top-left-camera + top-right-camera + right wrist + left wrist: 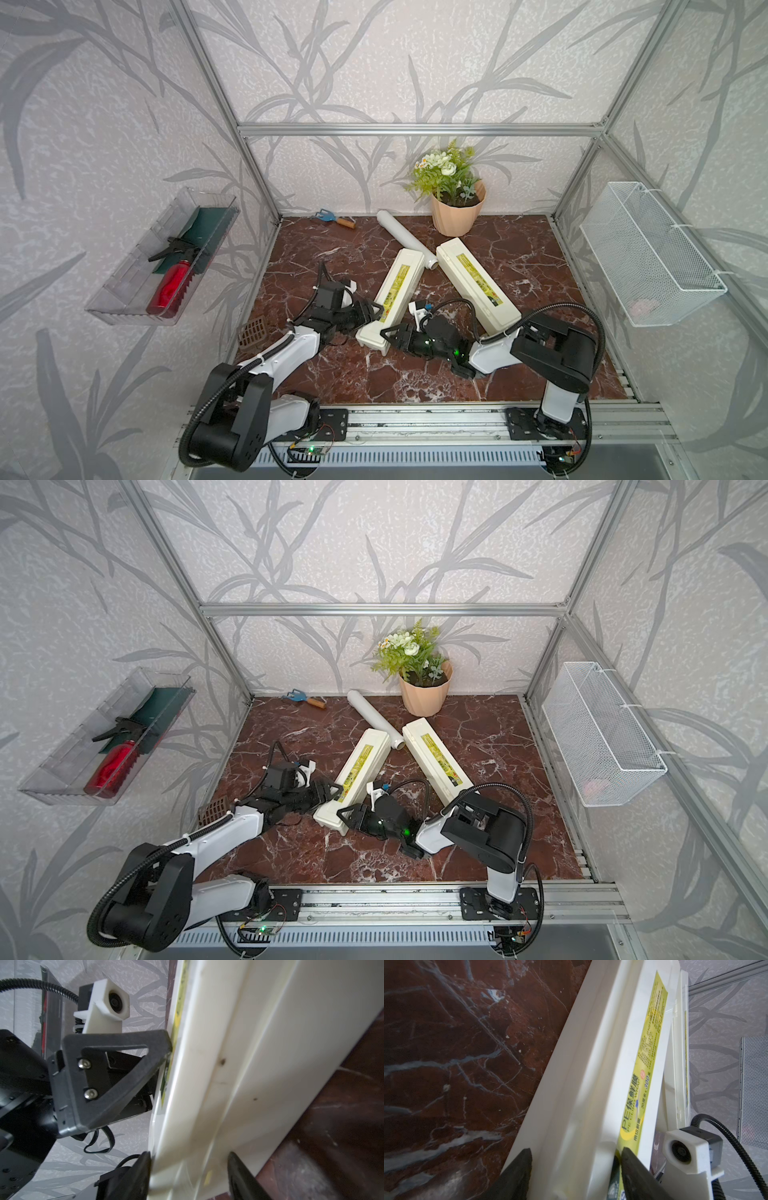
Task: Put plastic wrap rolls into dispensers
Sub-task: Close the lid on the plastic wrap cutting box.
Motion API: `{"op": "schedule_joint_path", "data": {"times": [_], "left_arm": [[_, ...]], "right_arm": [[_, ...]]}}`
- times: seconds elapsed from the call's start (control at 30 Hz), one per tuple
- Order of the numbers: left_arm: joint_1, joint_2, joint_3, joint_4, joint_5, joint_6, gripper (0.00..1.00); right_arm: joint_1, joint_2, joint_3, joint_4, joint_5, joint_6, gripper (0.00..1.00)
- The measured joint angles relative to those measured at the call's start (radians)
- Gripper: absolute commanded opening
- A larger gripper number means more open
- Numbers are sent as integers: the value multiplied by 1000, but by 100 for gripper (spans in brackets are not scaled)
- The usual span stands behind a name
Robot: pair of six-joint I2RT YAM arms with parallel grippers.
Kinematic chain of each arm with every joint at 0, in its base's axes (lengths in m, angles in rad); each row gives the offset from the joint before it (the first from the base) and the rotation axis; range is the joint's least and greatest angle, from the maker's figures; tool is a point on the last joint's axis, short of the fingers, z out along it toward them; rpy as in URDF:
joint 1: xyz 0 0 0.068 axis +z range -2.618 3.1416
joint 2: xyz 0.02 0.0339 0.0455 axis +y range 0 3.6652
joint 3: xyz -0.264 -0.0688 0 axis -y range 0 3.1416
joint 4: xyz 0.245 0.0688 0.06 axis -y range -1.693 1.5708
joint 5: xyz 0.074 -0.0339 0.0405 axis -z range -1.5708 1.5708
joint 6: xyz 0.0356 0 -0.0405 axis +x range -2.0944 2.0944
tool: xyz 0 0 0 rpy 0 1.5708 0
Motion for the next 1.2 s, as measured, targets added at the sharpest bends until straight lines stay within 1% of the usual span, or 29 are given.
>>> {"op": "schedule_joint_path", "data": {"times": [0.2,0.37,0.43,0.5,0.7,1.0,1.17,1.2], "left_arm": [[0,8,0,14,-2,0,62],[0,27,5,35,-2,0,61],[0,38,7,47,-2,1,61],[0,48,11,49,-3,1,60],[0,68,13,82,-18,11,60],[0,85,18,100,-20,17,60],[0,95,24,102,-18,17,60],[0,98,26,103,-17,17,60]], "right_arm": [[0,-26,10,-48,3,0,45],[-2,-72,50,-188,8,-28,40],[-3,-80,69,-236,7,-39,40],[-4,-78,71,-235,7,-34,39],[-8,-37,71,-156,5,-8,37],[-15,-33,76,-162,-7,-18,32],[-18,-57,104,-261,-5,-52,33],[-18,-58,107,-269,-4,-53,37]]}}
